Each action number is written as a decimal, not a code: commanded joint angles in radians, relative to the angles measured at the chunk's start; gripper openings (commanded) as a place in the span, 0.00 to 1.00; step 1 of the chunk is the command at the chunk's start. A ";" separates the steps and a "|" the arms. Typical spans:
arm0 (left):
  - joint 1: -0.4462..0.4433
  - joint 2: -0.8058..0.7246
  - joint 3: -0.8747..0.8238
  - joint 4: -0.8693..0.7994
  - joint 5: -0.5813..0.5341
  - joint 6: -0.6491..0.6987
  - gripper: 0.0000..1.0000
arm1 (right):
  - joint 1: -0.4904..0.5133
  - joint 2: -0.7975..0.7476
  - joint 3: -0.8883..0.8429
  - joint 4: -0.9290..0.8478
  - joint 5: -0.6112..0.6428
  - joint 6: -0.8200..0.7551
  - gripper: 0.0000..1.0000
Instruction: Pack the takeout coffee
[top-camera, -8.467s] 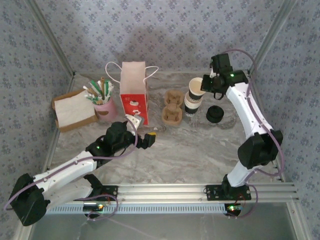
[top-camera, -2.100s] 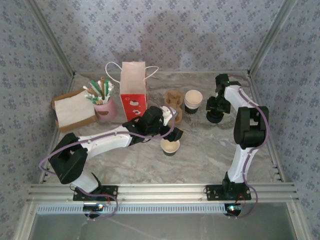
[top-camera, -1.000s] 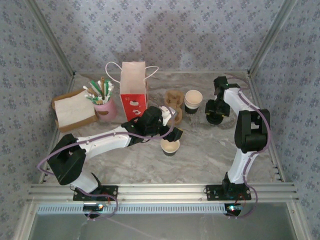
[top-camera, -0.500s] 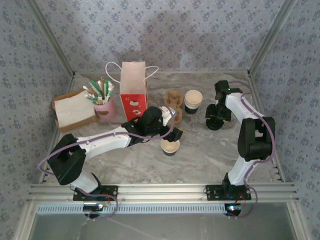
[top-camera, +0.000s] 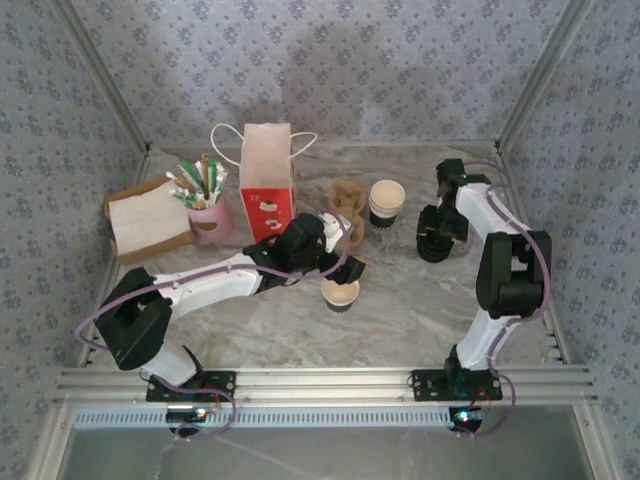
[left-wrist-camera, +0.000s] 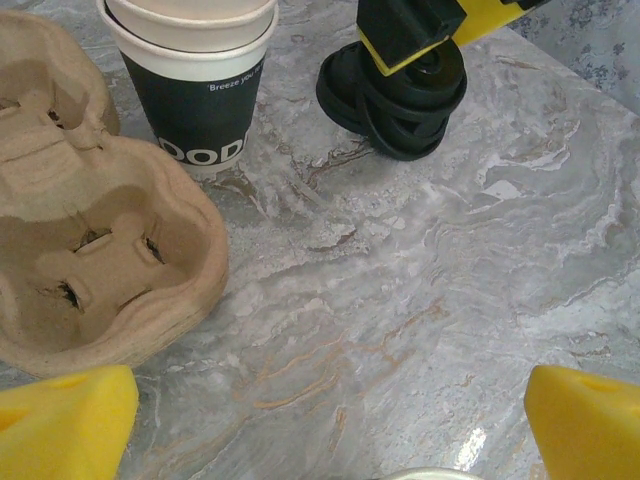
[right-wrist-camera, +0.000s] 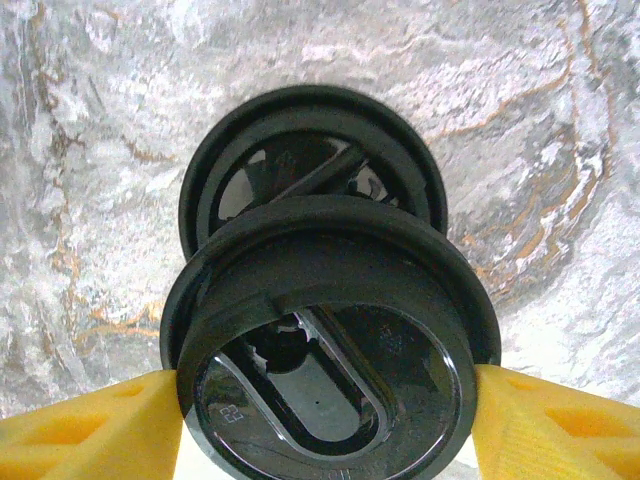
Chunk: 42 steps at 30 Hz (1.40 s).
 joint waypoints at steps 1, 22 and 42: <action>-0.008 -0.015 0.003 0.025 0.008 0.016 0.99 | -0.020 0.029 0.054 -0.010 0.016 0.019 0.73; -0.009 -0.064 -0.036 0.056 -0.031 0.016 0.99 | -0.019 -0.109 0.073 -0.013 -0.003 0.021 0.73; -0.008 -0.505 -0.310 0.180 -0.308 0.012 0.99 | 0.329 -0.487 0.044 -0.247 -0.067 0.036 0.73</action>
